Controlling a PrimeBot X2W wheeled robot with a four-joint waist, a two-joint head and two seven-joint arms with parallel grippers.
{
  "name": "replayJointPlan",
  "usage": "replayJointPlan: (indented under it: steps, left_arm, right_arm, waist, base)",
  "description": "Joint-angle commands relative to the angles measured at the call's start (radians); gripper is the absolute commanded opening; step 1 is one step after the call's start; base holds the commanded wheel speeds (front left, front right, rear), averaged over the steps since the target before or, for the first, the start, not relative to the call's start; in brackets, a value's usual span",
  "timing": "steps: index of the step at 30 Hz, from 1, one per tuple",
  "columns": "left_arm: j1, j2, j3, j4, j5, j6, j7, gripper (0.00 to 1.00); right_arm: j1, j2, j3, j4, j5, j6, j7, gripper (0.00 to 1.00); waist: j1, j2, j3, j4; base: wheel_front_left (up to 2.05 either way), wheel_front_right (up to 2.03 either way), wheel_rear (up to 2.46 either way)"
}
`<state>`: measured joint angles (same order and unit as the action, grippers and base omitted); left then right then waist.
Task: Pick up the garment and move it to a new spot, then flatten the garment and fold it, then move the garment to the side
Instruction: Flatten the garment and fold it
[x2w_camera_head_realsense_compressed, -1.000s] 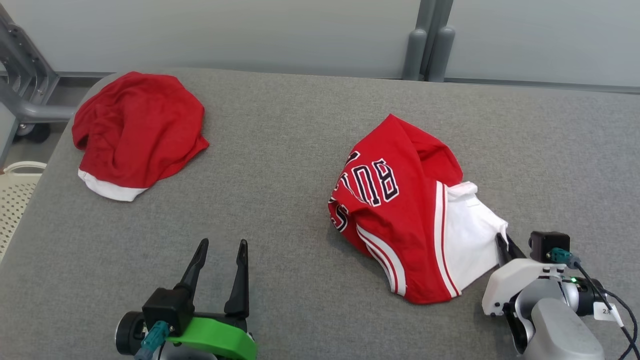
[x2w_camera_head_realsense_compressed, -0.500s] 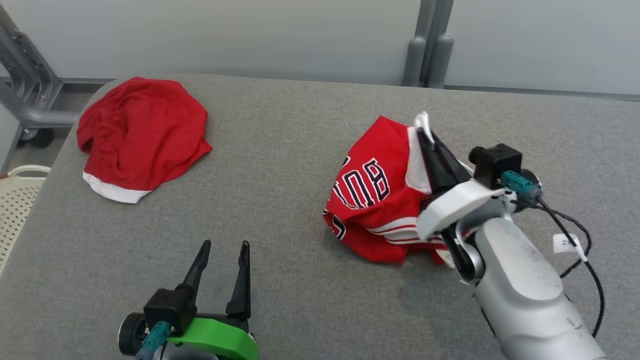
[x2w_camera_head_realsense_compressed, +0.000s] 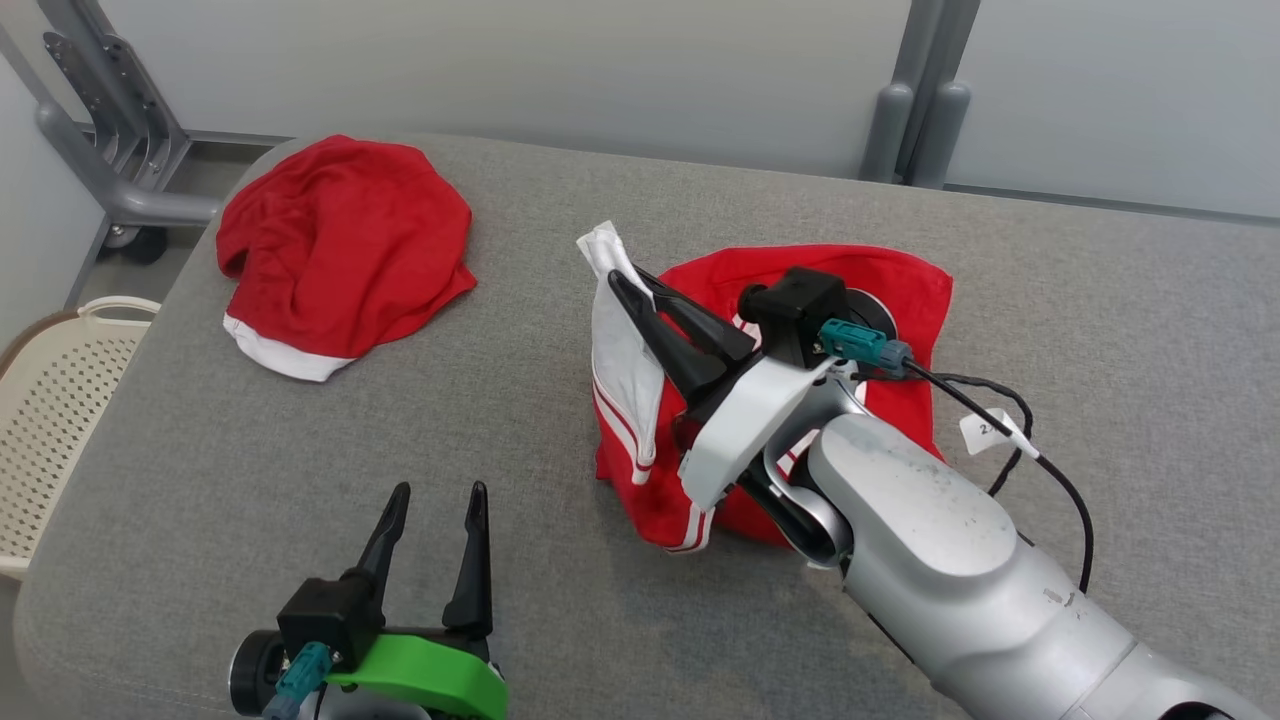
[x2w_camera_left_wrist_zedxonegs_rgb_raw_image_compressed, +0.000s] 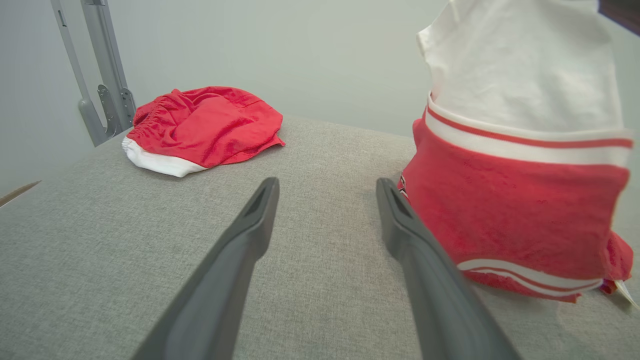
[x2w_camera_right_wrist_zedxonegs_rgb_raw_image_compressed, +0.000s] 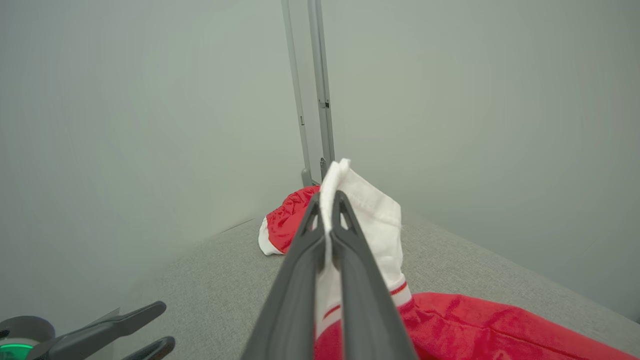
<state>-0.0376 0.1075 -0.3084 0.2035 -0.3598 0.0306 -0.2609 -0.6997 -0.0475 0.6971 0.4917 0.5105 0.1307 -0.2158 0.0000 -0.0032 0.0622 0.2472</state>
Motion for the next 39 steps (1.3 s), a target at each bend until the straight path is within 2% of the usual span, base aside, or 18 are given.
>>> replayJointPlan:
  steps: [1, 6, 10, 15, 19, 23, 27, 32, 39]
  left_arm:
    - [-0.018, -0.003, 0.003, 0.003, -0.005, 0.0, -0.004, 1.0]
    - [-0.015, -0.003, 0.013, -0.001, -0.006, 0.005, -0.005, 1.0]
    - [-0.009, -0.001, 0.024, -0.007, -0.003, 0.008, -0.005, 1.0]
    - [-0.009, 0.004, 0.035, -0.021, 0.004, 0.01, -0.004, 1.0]
    - [-0.002, 0.005, 0.038, -0.031, 0.012, 0.012, -0.004, 1.0]
    - [0.012, 0.007, 0.038, -0.036, 0.013, 0.011, -0.004, 1.0]
    - [0.028, 0.01, 0.038, -0.04, 0.015, 0.011, -0.004, 1.0]
    - [0.025, 0.013, 0.031, -0.038, 0.016, 0.006, -0.004, 1.0]
    - [0.018, 0.014, 0.019, -0.031, 0.018, 0.002, -0.003, 1.0]
  right_arm:
    - [-0.016, -0.005, 0.011, 0.017, 0.007, 0.0, 0.005, 1.0]
    - [-0.024, -0.005, 0.035, 0.074, 0.04, 0.0, -0.007, 1.0]
    - [-0.028, -0.005, 0.01, 0.128, 0.031, 0.0, -0.02, 1.0]
    - [-0.01, -0.005, -0.077, 0.213, -0.018, 0.0, -0.039, 1.0]
    - [0.043, -0.004, -0.188, 0.296, -0.117, 0.0, -0.048, 1.0]
    - [0.122, -0.004, -0.263, 0.328, -0.185, 0.0, -0.049, 1.0]
    - [0.195, -0.004, -0.317, 0.332, -0.205, 0.0, -0.049, 1.0]
    - [0.242, -0.004, -0.336, 0.346, -0.192, 0.0, -0.05, 1.0]
    - [0.226, -0.004, -0.312, 0.366, -0.142, 0.0, -0.043, 1.0]
  waist:
    - [0.0, 0.0032, 0.003, 0.006]
    - [0.0, 0.0032, 0.012, -0.001]
    - [0.0, 0.0032, 0.017, -0.022]
    - [0.0, 0.0032, 0.019, -0.05]
    - [0.0, 0.0032, 0.013, -0.065]
    - [0.0, 0.0032, 0.005, -0.07]
    - [0.0, 0.0032, 0.0, -0.078]
    - [0.0, 0.0032, -0.001, -0.075]
    - [0.0, 0.0032, 0.0, -0.054]
  base:
    - [0.0, 0.0, 0.0]
    - [0.0, 0.0, 0.0]
    - [0.0, 0.0, 0.0]
    - [0.0, 0.0, 0.0]
    - [0.0, 0.0, 0.0]
    - [0.0, 0.0, 0.0]
    - [0.0, 0.0, 0.0]
    - [0.0, 0.0, 0.0]
    - [0.0, 0.0, 0.0]
